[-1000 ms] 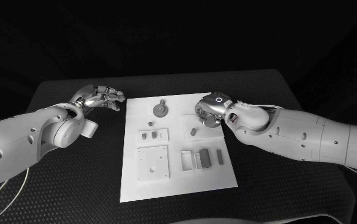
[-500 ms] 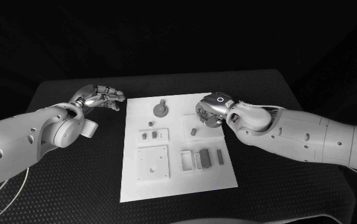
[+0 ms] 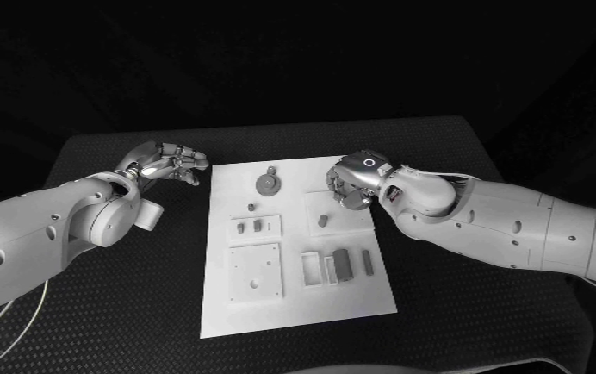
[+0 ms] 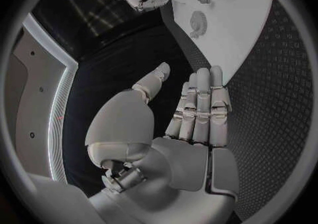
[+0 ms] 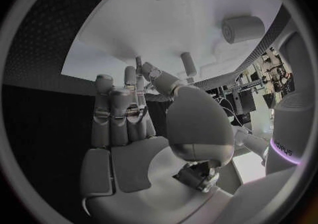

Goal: Assemble the parts on the task board

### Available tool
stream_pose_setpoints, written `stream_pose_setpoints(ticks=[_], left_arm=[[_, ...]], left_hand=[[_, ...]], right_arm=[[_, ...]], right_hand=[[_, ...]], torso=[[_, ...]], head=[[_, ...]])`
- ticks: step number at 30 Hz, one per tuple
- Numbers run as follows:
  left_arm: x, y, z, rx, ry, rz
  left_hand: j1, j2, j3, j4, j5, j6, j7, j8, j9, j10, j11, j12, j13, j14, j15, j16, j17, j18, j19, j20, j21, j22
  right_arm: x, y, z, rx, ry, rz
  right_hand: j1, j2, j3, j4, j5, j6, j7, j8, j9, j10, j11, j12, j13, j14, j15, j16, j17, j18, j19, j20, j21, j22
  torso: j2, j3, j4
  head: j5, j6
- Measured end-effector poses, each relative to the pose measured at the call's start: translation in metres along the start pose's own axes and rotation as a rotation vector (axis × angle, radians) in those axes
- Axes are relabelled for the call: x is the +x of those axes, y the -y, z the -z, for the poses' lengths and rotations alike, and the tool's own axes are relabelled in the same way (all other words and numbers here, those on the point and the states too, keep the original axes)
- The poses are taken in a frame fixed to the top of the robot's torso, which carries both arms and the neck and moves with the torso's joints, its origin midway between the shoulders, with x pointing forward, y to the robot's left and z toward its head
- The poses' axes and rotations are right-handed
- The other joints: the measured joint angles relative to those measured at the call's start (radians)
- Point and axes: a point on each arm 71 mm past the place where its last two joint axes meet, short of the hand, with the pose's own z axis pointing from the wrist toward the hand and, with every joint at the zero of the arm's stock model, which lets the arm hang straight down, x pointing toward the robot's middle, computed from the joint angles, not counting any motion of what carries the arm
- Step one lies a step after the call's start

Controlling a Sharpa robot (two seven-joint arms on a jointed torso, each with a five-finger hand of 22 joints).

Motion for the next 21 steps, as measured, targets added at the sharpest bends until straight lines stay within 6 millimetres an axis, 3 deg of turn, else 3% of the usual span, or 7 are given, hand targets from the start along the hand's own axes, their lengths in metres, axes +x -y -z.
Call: stream_pose_setpoints(ticks=[13, 17, 21], left_arm=[[0.000, 0.000, 0.000, -0.001, 0.000, 0.000], [0.000, 0.000, 0.000, -0.001, 0.000, 0.000], [0.000, 0.000, 0.000, -0.001, 0.000, 0.000]], left_hand=[[0.000, 0.000, 0.000, 0.000, 0.000, 0.000, 0.000, 0.000, 0.000, 0.000, 0.000, 0.000, 0.000, 0.000, 0.000, 0.000, 0.001, 0.000, 0.000, 0.000, 0.000, 0.000], [0.000, 0.000, 0.000, 0.000, 0.000, 0.000, 0.000, 0.000, 0.000, 0.001, -0.001, 0.000, 0.000, 0.000, 0.000, 0.000, 0.001, 0.000, 0.000, 0.000, 0.000, 0.000], [0.000, 0.000, 0.000, 0.000, 0.000, 0.000, 0.000, 0.000, 0.000, 0.002, -0.002, 0.000, 0.000, 0.000, 0.000, 0.000, 0.001, 0.000, 0.000, 0.000, 0.000, 0.000]], right_arm=[[-0.014, -0.001, 0.004, -0.007, -0.003, -0.040], [-0.017, 0.000, 0.004, -0.007, -0.002, -0.043], [-0.017, -0.002, 0.004, -0.012, -0.004, -0.048]], right_hand=[[0.000, 0.000, 0.002, -0.003, 0.000, 0.000, 0.000, 0.000, -0.002, -0.002, 0.002, 0.000, 0.007, 0.000, 0.000, 0.000, 0.001, 0.000, 0.001, 0.000, 0.000, 0.000], [0.026, 0.025, 0.005, -0.005, 0.000, -0.007, -0.004, -0.005, -0.004, -0.001, 0.001, 0.012, 0.024, 0.000, 0.000, 0.000, 0.001, 0.000, 0.005, -0.001, 0.000, 0.000], [0.026, 0.026, 0.005, -0.005, 0.000, -0.007, -0.004, -0.004, -0.004, -0.001, 0.001, 0.007, 0.015, 0.000, 0.000, 0.000, 0.001, 0.000, 0.006, -0.003, 0.000, 0.000]], torso=[[0.000, 0.0000, -0.0004], [0.000, -0.0001, -0.0005], [0.000, -0.0002, -0.0005]], head=[[0.002, -0.001], [0.001, -0.001], [0.000, -0.001]])
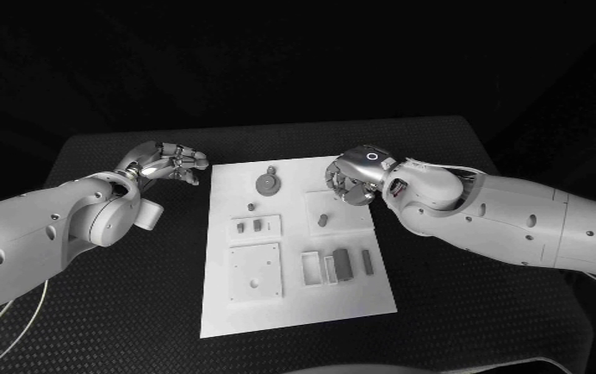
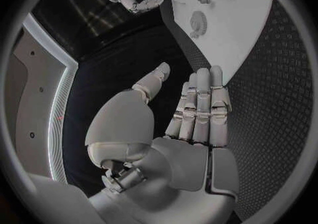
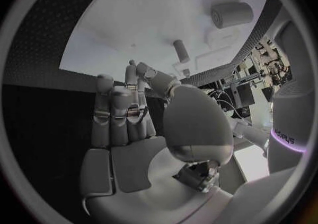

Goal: Assemble the parts on the task board

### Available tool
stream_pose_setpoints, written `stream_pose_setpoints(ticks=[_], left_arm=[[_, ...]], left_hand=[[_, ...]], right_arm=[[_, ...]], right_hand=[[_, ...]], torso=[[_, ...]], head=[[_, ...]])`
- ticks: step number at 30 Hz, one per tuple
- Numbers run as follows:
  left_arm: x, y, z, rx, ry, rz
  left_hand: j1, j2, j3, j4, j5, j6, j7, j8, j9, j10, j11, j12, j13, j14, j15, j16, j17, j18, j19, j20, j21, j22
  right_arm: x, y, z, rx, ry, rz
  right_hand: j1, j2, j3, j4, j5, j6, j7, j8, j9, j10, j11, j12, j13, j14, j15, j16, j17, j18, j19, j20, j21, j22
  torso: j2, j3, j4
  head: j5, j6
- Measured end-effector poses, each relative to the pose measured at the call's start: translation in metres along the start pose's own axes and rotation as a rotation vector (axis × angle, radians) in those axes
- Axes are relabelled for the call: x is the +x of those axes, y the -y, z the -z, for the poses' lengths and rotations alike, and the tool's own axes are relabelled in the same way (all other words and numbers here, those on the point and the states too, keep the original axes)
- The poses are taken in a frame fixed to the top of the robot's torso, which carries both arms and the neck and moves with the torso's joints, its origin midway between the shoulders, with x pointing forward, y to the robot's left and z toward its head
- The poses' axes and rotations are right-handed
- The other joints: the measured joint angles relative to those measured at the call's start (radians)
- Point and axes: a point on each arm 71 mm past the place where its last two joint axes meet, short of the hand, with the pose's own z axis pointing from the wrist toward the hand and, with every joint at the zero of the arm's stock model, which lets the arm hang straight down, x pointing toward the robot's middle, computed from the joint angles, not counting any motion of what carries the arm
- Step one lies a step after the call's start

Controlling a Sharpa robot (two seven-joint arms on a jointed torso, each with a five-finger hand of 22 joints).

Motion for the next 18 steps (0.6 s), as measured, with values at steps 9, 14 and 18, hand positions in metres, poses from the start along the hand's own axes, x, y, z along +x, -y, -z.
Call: stream_pose_setpoints(ticks=[9, 14, 18], left_arm=[[0.000, 0.000, 0.000, 0.000, 0.000, 0.000], [0.000, 0.000, 0.000, 0.000, 0.000, 0.000], [0.000, 0.000, 0.000, 0.000, 0.000, 0.000]], left_hand=[[0.000, 0.000, 0.000, 0.000, 0.000, 0.000, 0.000, 0.000, 0.000, 0.001, -0.001, 0.000, 0.001, 0.000, 0.000, 0.000, 0.000, 0.000, 0.000, 0.000, 0.000, 0.000], [0.000, 0.000, 0.000, 0.000, 0.000, 0.000, 0.000, 0.000, 0.000, -0.002, 0.002, 0.000, 0.001, 0.000, 0.000, 0.000, 0.000, 0.000, 0.000, 0.000, 0.000, 0.000], [0.000, 0.000, 0.000, 0.000, 0.000, -0.001, -0.001, 0.000, 0.000, -0.002, 0.002, 0.000, 0.001, 0.001, -0.001, 0.000, 0.000, 0.000, 0.000, 0.000, 0.000, 0.000]], right_arm=[[-0.012, -0.012, -0.003, -0.030, 0.031, -0.020], [-0.016, -0.023, -0.008, -0.055, 0.038, -0.031], [-0.014, -0.014, -0.009, -0.031, 0.028, -0.028]], right_hand=[[-0.005, -0.005, 0.000, 0.000, 0.000, 0.000, 0.000, 0.004, 0.000, 0.000, 0.000, 0.000, -0.003, 0.000, 0.000, 0.000, 0.000, 0.000, 0.000, 0.000, 0.000, 0.000], [-0.005, -0.005, 0.000, 0.000, 0.000, 0.000, 0.000, 0.004, 0.001, 0.000, 0.000, 0.000, -0.003, 0.000, 0.000, 0.000, 0.000, 0.000, 0.000, 0.000, 0.000, 0.000], [-0.005, -0.005, 0.002, 0.002, 0.000, 0.000, 0.001, 0.004, 0.001, 0.000, 0.000, 0.000, 0.000, 0.000, 0.000, 0.000, 0.000, 0.000, -0.002, -0.002, 0.000, 0.000]], torso=[[0.000, 0.0001, 0.0002], [0.000, -0.0004, 0.0007], [0.000, -0.0011, 0.0012]], head=[[0.006, 0.001], [0.005, 0.003], [0.008, 0.004]])
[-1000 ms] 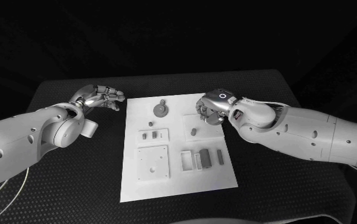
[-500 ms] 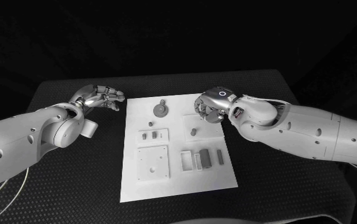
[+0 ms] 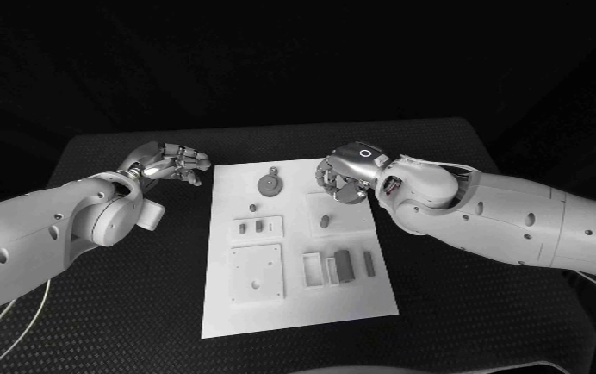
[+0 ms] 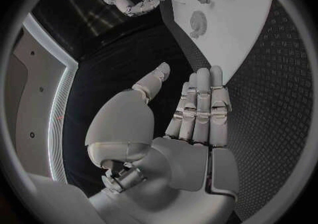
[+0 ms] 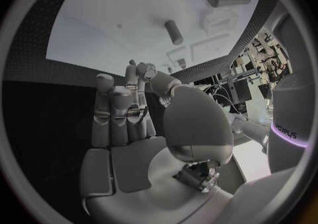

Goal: Assemble the parts on the task board

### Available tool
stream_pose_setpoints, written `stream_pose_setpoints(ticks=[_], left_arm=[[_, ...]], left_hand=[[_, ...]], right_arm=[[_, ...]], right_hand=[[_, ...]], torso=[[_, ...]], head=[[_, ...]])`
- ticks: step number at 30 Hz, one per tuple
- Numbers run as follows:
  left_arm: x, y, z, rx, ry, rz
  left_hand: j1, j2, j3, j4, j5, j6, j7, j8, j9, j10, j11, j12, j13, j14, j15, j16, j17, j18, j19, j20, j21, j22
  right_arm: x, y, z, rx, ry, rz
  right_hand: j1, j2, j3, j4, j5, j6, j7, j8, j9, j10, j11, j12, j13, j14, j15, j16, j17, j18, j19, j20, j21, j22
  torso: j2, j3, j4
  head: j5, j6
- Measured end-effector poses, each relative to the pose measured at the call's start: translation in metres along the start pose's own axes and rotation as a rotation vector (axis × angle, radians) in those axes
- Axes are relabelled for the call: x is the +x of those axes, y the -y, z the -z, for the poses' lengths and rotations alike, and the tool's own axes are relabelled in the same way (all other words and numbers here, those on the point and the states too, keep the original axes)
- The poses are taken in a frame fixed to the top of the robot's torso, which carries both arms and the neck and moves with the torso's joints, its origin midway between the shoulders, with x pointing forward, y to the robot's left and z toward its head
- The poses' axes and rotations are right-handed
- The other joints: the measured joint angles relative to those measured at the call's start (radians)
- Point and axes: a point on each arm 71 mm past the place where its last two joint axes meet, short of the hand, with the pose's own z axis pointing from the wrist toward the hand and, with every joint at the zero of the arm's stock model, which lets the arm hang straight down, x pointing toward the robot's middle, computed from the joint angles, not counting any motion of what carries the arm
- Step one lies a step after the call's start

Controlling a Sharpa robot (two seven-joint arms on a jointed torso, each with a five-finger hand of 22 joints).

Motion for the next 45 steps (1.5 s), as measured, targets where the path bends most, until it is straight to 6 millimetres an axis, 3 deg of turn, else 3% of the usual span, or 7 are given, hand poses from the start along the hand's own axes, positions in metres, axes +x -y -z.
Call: stream_pose_setpoints(ticks=[7, 15, 20, 29, 34, 39, 45], left_arm=[[-0.002, -0.001, 0.001, -0.002, 0.004, -0.001], [-0.001, 0.000, 0.000, -0.001, 0.002, -0.001], [-0.002, -0.001, 0.000, -0.003, 0.005, -0.002], [-0.001, -0.001, -0.001, -0.002, 0.004, -0.002], [-0.002, -0.001, -0.001, -0.003, 0.007, -0.003], [-0.001, -0.001, -0.002, -0.002, 0.005, -0.002], [-0.002, -0.001, -0.002, -0.003, 0.006, -0.002]], left_hand=[[0.000, 0.000, 0.000, 0.000, 0.000, 0.000, 0.000, 0.000, 0.000, 0.000, 0.000, 0.000, 0.000, 0.002, -0.001, 0.000, 0.000, 0.000, 0.000, 0.000, 0.000, 0.000], [0.000, 0.000, 0.000, 0.000, 0.000, 0.000, 0.000, 0.000, 0.000, 0.000, 0.000, 0.000, 0.000, 0.002, -0.001, 0.000, 0.000, 0.000, 0.000, 0.000, 0.000, 0.000], [0.000, 0.000, 0.000, 0.000, 0.000, 0.000, 0.000, 0.000, 0.000, 0.000, 0.000, 0.000, 0.000, 0.001, -0.001, 0.000, 0.000, 0.000, 0.002, -0.002, 0.000, 0.000], [0.000, 0.000, 0.000, 0.000, 0.000, 0.000, 0.000, 0.000, 0.000, 0.000, 0.000, 0.000, 0.000, 0.001, -0.001, 0.000, 0.001, 0.000, 0.002, -0.002, 0.000, 0.000], [0.000, 0.000, 0.000, 0.000, 0.000, 0.000, 0.000, 0.004, 0.000, -0.004, -0.003, 0.000, 0.000, 0.001, -0.001, 0.000, 0.001, 0.000, 0.002, -0.002, 0.000, 0.000], [0.000, 0.000, 0.000, 0.000, 0.000, 0.000, 0.000, 0.004, 0.000, -0.004, -0.003, 0.000, 0.000, 0.001, -0.001, 0.000, 0.001, 0.000, 0.002, -0.002, 0.000, 0.000], [0.000, 0.000, 0.000, 0.000, 0.000, 0.000, 0.000, 0.004, 0.000, -0.004, -0.003, 0.000, 0.000, 0.001, -0.001, 0.000, 0.000, 0.000, 0.002, -0.002, 0.000, 0.000]], right_arm=[[0.001, -0.001, -0.001, 0.003, -0.003, -0.014], [-0.005, -0.026, -0.006, -0.060, 0.018, -0.071], [-0.008, -0.041, -0.008, -0.101, 0.035, -0.099], [-0.003, -0.075, -0.014, -0.177, 0.041, -0.160], [0.009, -0.100, -0.018, -0.223, 0.028, -0.204], [0.022, -0.113, -0.018, -0.242, 0.008, -0.239], [0.035, -0.122, -0.019, -0.255, -0.011, -0.261]], right_hand=[[0.000, 0.000, 0.000, 0.000, 0.000, -0.001, 0.001, 0.000, 0.000, 0.000, 0.000, 0.000, 0.000, 0.000, 0.000, 0.000, 0.000, 0.000, -0.002, -0.001, 0.000, 0.000], [0.000, 0.000, 0.000, 0.000, 0.000, -0.001, 0.001, 0.000, 0.001, 0.000, 0.000, 0.001, 0.003, 0.000, 0.000, 0.000, 0.000, 0.000, -0.002, -0.001, 0.000, 0.000], [-0.003, -0.003, 0.000, 0.000, 0.000, -0.001, 0.001, -0.003, 0.002, 0.000, 0.000, 0.001, 0.006, 0.000, 0.000, 0.000, 0.000, 0.000, -0.002, -0.001, 0.000, 0.000], [-0.003, -0.003, 0.000, 0.000, -0.001, -0.001, 0.001, -0.006, 0.003, 0.000, 0.000, 0.001, 0.009, 0.000, 0.000, 0.000, 0.000, 0.000, -0.004, 0.001, 0.000, 0.000], [-0.003, -0.003, -0.001, 0.000, -0.001, -0.001, 0.001, -0.006, 0.003, 0.000, 0.000, 0.001, 0.009, 0.000, 0.000, 0.000, 0.000, 0.000, -0.004, 0.001, 0.000, 0.000], [-0.003, -0.003, -0.001, 0.000, -0.001, -0.001, 0.001, -0.004, 0.003, -0.002, -0.002, 0.001, 0.012, 0.000, 0.000, 0.000, 0.000, 0.000, -0.004, 0.001, 0.000, 0.000], [-0.007, -0.003, -0.001, 0.000, -0.001, -0.002, 0.001, -0.004, 0.004, -0.003, -0.003, -0.003, 0.015, 0.000, 0.000, 0.000, 0.000, 0.000, -0.004, 0.001, 0.000, 0.000]], torso=[[0.000, 0.0001, -0.0012], [0.001, 0.0012, -0.0013], [0.001, 0.0013, -0.0008], [0.000, 0.0008, -0.0003], [0.000, 0.0006, -0.0006], [0.000, 0.0007, -0.0006], [0.001, 0.0000, 0.0000]], head=[[0.002, 0.001], [0.010, 0.001], [0.023, 0.000], [0.063, -0.003], [0.098, -0.007], [0.128, -0.012], [0.154, -0.018]])
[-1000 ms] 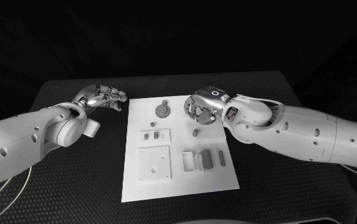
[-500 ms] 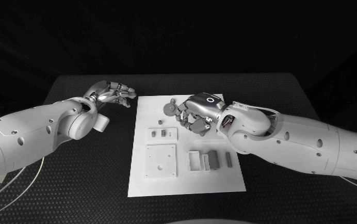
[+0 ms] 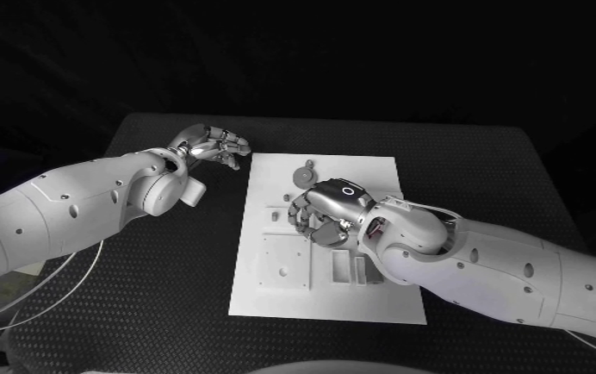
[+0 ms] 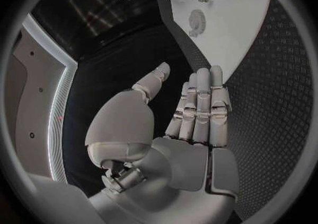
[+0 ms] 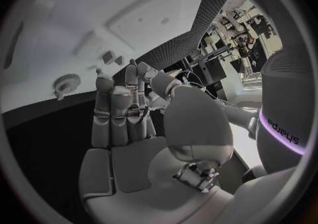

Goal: Assemble the parts on the task board

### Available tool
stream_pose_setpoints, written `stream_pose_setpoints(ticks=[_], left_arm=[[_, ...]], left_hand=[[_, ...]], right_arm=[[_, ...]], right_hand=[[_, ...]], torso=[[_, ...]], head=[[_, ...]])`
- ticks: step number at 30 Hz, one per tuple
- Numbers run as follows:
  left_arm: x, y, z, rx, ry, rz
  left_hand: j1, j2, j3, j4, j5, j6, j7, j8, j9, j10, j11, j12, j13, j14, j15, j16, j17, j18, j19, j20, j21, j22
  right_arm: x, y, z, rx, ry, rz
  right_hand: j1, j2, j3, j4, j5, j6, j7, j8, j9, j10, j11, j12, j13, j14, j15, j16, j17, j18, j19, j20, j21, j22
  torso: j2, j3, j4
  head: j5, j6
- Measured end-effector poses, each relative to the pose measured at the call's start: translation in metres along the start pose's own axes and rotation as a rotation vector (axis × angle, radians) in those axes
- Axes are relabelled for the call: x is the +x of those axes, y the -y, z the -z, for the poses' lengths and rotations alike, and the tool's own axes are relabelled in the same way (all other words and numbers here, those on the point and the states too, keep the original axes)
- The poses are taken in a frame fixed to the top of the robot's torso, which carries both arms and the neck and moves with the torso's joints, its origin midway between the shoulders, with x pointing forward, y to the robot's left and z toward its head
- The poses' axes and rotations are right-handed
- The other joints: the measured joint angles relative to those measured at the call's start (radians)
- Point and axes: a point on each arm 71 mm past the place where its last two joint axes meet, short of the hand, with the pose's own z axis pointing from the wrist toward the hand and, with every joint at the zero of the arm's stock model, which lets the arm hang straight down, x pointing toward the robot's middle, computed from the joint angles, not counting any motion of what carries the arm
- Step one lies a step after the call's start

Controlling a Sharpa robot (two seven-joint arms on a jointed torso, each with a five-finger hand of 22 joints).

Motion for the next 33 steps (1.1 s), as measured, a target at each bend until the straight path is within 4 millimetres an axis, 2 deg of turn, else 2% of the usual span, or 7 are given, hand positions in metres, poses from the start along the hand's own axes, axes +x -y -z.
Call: stream_pose_setpoints(ticks=[7, 15, 18, 24, 28, 33], left_arm=[[0.000, 0.000, 0.000, 0.000, 0.000, 0.000], [0.001, 0.000, 0.000, 0.001, -0.003, 0.001], [0.001, 0.001, 0.000, 0.001, -0.003, 0.001], [0.000, 0.000, 0.000, 0.000, -0.001, 0.000], [0.000, 0.000, 0.000, -0.001, -0.001, 0.000], [0.000, 0.000, 0.000, -0.001, -0.001, 0.000]], left_hand=[[0.000, 0.000, 0.000, 0.000, 0.000, 0.000, 0.000, 0.000, 0.000, 0.000, 0.000, 0.000, 0.000, 0.000, 0.000, 0.000, 0.000, 0.000, 0.000, 0.000, 0.000, 0.000], [0.000, 0.000, 0.000, 0.000, 0.000, 0.000, 0.000, 0.000, 0.000, 0.000, 0.000, 0.000, 0.000, -0.001, 0.001, 0.000, 0.000, 0.000, 0.000, 0.000, 0.000, 0.000], [0.000, 0.000, 0.000, 0.000, 0.000, 0.000, 0.000, 0.000, 0.000, 0.000, 0.000, 0.000, 0.000, -0.001, 0.001, 0.000, 0.000, 0.000, 0.000, 0.000, 0.000, 0.000], [0.000, 0.000, 0.000, 0.000, 0.000, 0.000, 0.000, 0.000, 0.000, 0.000, 0.000, 0.000, 0.000, -0.001, 0.001, 0.000, 0.000, 0.000, 0.000, 0.000, 0.000, 0.000], [0.000, 0.000, 0.000, 0.000, 0.000, 0.000, 0.000, 0.000, 0.000, 0.000, 0.000, 0.000, 0.000, -0.001, 0.001, 0.000, 0.000, 0.000, -0.001, 0.001, 0.000, 0.000], [0.000, 0.000, 0.000, 0.000, 0.000, 0.000, 0.000, 0.000, 0.000, 0.000, 0.000, 0.000, 0.000, -0.002, 0.002, 0.000, 0.000, 0.000, -0.002, 0.002, 0.000, 0.000]], right_arm=[[0.012, 0.000, 0.000, -0.001, -0.020, -0.009], [0.034, 0.000, 0.003, 0.012, -0.049, -0.036], [0.036, 0.002, 0.004, 0.016, -0.052, -0.036], [0.040, 0.002, 0.005, 0.018, -0.058, -0.039], [0.041, 0.002, 0.006, 0.017, -0.059, -0.040], [0.042, 0.002, 0.006, 0.016, -0.061, -0.040]], right_hand=[[-0.004, 0.001, 0.000, 0.000, 0.000, 0.000, 0.000, 0.000, 0.000, 0.000, 0.000, 0.000, 0.000, 0.000, 0.000, 0.000, 0.000, 0.000, 0.000, 0.000, 0.000, 0.000], [-0.005, 0.000, 0.000, 0.000, 0.001, 0.000, 0.000, 0.000, 0.000, -0.004, 0.004, 0.000, 0.003, 0.000, 0.000, 0.000, 0.000, 0.000, -0.001, 0.002, 0.000, 0.000], [-0.005, 0.000, 0.000, 0.000, 0.002, 0.000, 0.000, 0.000, 0.000, -0.004, 0.004, 0.000, 0.003, 0.000, 0.000, 0.000, 0.000, 0.000, -0.001, 0.002, 0.000, 0.000], [-0.005, 0.000, 0.000, 0.000, 0.002, -0.002, -0.002, -0.001, 0.001, -0.004, 0.004, 0.000, 0.003, 0.000, 0.000, 0.000, 0.000, 0.000, -0.002, 0.002, 0.000, 0.000], [-0.002, 0.004, 0.000, 0.000, 0.002, 0.001, 0.001, 0.007, 0.035, -0.004, 0.003, -0.003, 0.003, -0.004, -0.003, 0.000, 0.000, 0.001, -0.003, 0.003, 0.000, 0.000], [-0.001, 0.004, 0.000, 0.000, 0.002, 0.002, 0.002, 0.008, 0.021, -0.006, 0.002, -0.004, 0.003, -0.007, -0.004, 0.000, 0.000, 0.001, -0.003, 0.004, 0.000, 0.000]], torso=[[0.000, -0.0006, 0.0000], [0.000, -0.0006, -0.0007], [0.000, -0.0006, 0.0001], [0.000, -0.0007, 0.0005], [0.000, -0.0005, -0.0009], [0.000, -0.0002, -0.0016]], head=[[0.024, -0.010], [0.042, -0.017], [0.050, -0.022], [0.062, -0.030], [0.068, -0.033], [0.072, -0.036]])
